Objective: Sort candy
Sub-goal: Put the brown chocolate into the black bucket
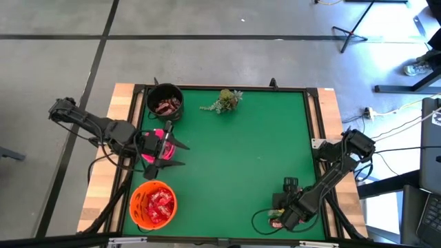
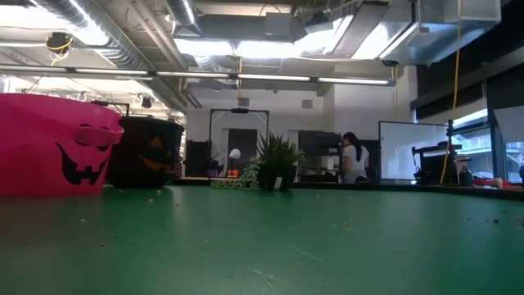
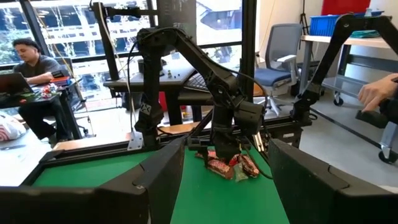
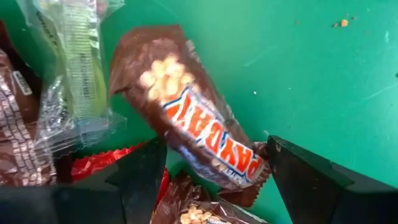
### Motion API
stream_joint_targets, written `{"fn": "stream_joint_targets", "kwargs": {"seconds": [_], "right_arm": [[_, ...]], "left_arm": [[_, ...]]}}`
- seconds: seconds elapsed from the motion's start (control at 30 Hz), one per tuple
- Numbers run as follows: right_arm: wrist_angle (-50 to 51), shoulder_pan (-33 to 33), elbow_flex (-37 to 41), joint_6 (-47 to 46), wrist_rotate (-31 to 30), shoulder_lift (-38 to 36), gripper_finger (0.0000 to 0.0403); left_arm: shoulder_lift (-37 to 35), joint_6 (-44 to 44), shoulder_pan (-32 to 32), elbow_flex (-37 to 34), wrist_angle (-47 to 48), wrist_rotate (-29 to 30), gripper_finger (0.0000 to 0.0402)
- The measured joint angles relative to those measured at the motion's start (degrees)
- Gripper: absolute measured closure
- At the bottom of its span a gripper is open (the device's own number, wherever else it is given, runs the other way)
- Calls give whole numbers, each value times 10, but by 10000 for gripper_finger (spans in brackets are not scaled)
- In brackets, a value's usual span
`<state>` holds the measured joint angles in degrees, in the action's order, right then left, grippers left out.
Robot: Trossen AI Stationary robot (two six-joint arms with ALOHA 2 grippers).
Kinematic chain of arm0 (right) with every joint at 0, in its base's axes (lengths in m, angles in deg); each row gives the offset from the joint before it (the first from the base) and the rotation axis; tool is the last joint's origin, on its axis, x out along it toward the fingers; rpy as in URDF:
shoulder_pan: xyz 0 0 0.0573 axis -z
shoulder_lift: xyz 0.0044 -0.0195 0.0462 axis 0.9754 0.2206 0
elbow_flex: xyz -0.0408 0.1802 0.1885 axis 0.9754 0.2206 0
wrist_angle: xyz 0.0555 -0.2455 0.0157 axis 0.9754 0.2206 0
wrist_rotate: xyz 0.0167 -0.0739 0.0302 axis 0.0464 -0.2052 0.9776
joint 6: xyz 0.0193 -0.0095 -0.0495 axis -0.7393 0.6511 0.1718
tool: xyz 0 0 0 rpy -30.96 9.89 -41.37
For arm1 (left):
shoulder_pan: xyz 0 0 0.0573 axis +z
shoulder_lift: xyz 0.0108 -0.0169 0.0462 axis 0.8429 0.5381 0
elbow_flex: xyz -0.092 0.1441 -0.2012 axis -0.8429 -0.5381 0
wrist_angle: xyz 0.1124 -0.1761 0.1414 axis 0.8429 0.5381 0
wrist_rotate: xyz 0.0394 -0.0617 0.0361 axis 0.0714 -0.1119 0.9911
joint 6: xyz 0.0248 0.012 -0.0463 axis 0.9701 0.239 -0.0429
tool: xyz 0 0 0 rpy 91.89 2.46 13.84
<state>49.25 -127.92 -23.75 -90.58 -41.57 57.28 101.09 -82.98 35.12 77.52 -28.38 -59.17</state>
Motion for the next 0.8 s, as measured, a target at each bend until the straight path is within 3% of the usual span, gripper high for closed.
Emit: {"fn": "stream_joint_targets", "kwargs": {"seconds": [0.23,0.57,0.8], "right_arm": [[0,-1,1,-10,-18,-2,139],[-1,8,-8,-19,-39,0,264],[4,48,-37,-24,-143,-28,314]], "left_arm": [[0,0,0,0,0,7,179],[0,0,0,0,2,9,179],[0,0,0,0,14,20,179]]}}
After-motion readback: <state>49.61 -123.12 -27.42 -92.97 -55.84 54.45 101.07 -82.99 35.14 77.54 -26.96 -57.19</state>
